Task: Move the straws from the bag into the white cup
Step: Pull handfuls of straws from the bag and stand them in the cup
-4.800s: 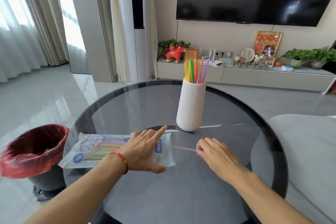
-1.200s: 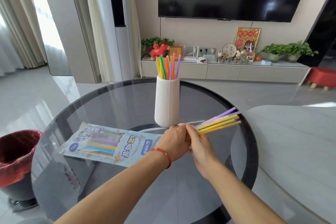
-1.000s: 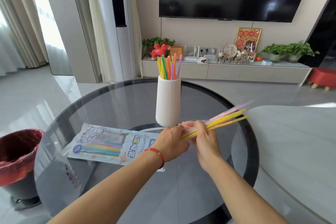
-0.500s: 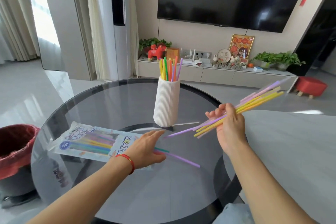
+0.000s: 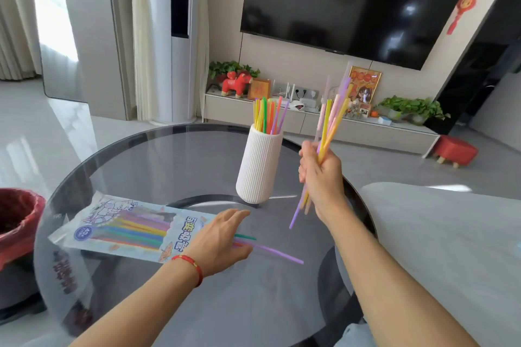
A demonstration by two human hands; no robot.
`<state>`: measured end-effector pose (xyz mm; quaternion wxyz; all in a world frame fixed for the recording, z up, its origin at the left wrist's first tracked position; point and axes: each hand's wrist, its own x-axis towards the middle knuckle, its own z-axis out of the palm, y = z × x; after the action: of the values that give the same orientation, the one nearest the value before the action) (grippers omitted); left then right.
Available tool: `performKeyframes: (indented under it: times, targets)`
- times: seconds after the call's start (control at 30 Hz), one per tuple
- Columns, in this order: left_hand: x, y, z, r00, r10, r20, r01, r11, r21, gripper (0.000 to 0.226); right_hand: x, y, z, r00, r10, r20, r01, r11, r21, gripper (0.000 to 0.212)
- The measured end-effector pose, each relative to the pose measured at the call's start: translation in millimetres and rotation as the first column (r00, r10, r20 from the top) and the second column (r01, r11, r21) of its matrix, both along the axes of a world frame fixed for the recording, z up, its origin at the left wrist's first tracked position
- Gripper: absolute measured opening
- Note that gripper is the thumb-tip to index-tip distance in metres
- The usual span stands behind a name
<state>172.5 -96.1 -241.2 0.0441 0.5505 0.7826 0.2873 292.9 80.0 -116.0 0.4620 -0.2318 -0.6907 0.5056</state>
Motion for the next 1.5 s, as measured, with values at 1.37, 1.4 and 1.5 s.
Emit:
performKeyframes:
  times: [1.37, 1.4, 1.5]
  targets:
    - [-26, 114, 162, 0.857, 0.093, 0.507, -0.257, 0.930, 0.263, 0.107, -59, 63, 116, 0.812, -0.035, -0.582, -0.162, 0.946, -0.282, 0.043]
    - [-26, 114, 161, 0.861, 0.086, 0.501, -0.251, 0.929, 0.273, 0.106, -65, 63, 116, 0.814, -0.034, -0.580, -0.165, 0.944, -0.287, 0.043]
    - [-23, 115, 159, 0.886, 0.094, 0.453, -0.261, 0.910, 0.323, 0.099, -82, 59, 110, 0.848, -0.043, -0.528, -0.115, 0.957, -0.264, 0.043]
